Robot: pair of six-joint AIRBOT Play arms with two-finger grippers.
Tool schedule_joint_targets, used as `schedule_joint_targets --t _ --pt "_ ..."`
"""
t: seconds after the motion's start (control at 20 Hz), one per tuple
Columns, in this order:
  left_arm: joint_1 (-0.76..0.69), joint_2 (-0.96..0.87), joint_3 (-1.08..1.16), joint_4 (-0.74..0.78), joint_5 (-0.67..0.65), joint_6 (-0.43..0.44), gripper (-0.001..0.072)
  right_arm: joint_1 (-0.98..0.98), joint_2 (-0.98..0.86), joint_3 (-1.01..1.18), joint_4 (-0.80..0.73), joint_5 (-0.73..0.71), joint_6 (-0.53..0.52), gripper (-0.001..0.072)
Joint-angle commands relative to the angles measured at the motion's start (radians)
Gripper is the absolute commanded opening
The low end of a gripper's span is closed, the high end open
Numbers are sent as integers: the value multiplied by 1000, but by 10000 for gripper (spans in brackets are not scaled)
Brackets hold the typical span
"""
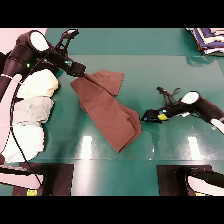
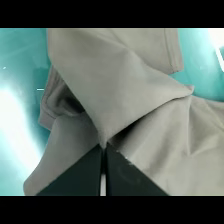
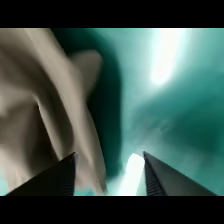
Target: Fold the shirts.
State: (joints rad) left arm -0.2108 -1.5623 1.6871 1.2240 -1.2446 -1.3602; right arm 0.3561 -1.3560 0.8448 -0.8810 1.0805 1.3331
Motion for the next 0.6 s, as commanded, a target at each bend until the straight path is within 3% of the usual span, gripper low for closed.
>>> schedule_joint_targets --t 0.0,0.1,0.15,0.35,0.55 --pt "2 3 0 3 -19 -1 24 89 -148 122 -4 -42 -6 416" --pt "2 5 0 3 -37 -2 23 97 -195 187 -6 -42 -8 139" --pt "2 10 0 5 -40 -2 23 97 -204 216 -10 -40 -17 37" --pt "2 124 8 58 -2 -22 23 37 -117 369 -40 40 -17 15" --pt "2 368 25 79 42 -23 23 -71 81 573 -41 132 -17 15"
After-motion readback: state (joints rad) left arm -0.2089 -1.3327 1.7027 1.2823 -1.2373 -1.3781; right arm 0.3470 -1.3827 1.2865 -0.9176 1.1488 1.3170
